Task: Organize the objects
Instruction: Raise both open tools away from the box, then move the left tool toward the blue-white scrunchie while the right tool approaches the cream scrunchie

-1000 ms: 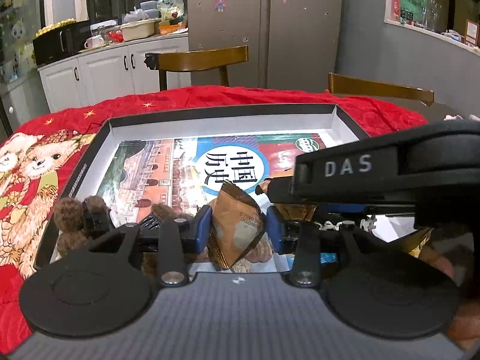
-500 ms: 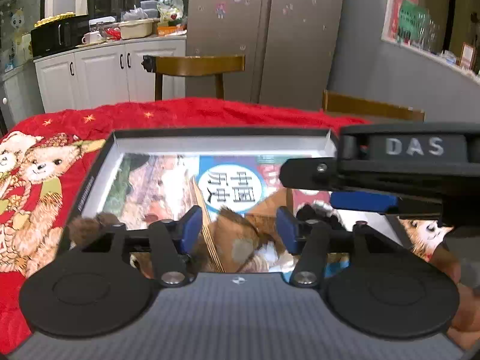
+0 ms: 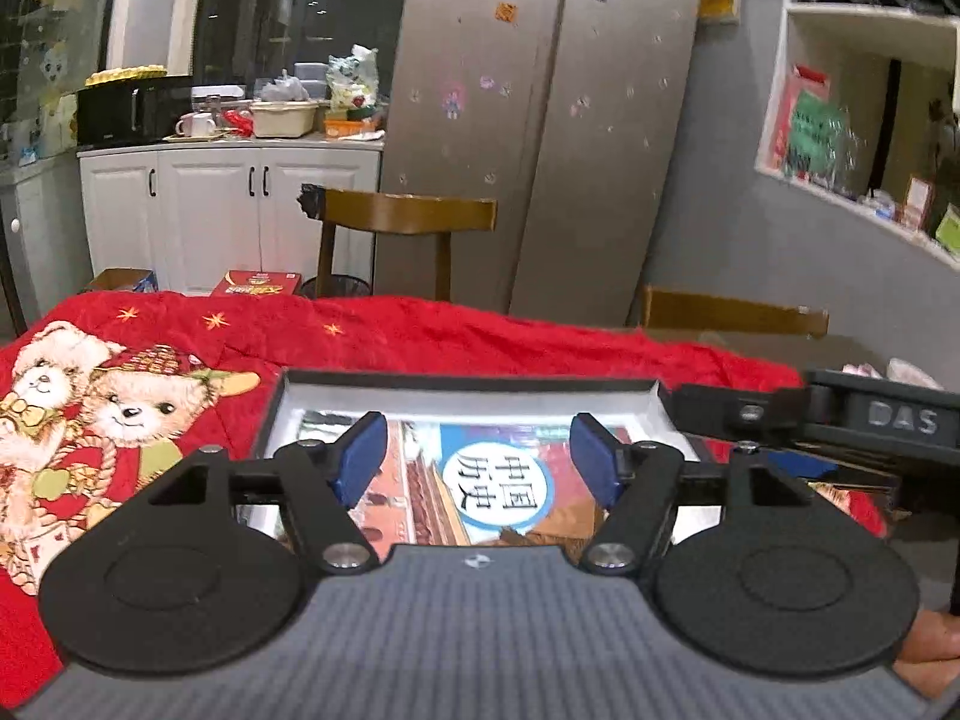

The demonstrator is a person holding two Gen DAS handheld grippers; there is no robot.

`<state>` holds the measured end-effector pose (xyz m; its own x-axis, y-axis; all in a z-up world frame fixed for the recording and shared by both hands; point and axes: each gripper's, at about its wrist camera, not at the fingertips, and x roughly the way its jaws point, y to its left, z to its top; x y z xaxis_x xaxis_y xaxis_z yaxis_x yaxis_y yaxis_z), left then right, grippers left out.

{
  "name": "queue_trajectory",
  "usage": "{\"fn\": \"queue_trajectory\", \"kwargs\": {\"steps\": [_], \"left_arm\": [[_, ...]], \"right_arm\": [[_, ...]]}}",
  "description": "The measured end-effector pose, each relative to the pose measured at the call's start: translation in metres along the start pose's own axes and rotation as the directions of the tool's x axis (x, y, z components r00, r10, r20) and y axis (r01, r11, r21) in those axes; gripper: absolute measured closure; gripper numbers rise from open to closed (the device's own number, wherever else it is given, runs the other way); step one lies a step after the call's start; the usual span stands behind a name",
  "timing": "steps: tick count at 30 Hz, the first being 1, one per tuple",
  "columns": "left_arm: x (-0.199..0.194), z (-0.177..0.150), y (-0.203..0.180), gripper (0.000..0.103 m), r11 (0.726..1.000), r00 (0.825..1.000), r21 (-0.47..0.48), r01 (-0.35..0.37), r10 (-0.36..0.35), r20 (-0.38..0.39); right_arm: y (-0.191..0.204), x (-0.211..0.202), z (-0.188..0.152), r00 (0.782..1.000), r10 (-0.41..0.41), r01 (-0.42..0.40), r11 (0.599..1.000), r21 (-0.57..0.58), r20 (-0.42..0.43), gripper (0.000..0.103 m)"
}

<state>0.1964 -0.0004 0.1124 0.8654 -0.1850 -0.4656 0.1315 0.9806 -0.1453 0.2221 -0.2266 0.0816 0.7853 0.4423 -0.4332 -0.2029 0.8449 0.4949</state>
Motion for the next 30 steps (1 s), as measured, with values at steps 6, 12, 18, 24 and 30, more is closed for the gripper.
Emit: {"fn": "queue_trajectory", "kwargs": {"steps": [6,12,18,24,30], "left_arm": [[-0.04,0.023,0.008,0.03,0.999,1.0,-0.038,-0.002,0.003,0.015],[-0.091,0.018,-0.009,0.03,0.996,0.997,-0.041,0.073,-0.074,-0.025],[-0.149,-0.003,-0.027,0.03,0.998,0.999,0.046,0.044,-0.045,0.017],[-0.213,-0.022,-0.028,0.03,0.997,0.983,0.054,0.046,-0.055,0.177],[-0.252,-0.052,-0.034,0.026,0.993,0.944,0.104,0.052,-0.083,0.32]], "right_arm": [[0.025,-0.047,0.009,0.994,0.012,-0.006,0.999,-0.052,0.109,0.011],[0.055,-0.088,0.0,0.983,-0.014,0.033,0.994,-0.103,0.183,0.01],[0.072,-0.129,-0.021,0.964,0.017,0.03,0.984,-0.173,0.264,0.006],[0.072,-0.153,-0.036,0.943,0.044,0.014,0.985,-0.173,0.33,0.0],[0.066,-0.15,-0.05,0.937,0.03,0.045,0.977,-0.208,0.347,0.0]]}}
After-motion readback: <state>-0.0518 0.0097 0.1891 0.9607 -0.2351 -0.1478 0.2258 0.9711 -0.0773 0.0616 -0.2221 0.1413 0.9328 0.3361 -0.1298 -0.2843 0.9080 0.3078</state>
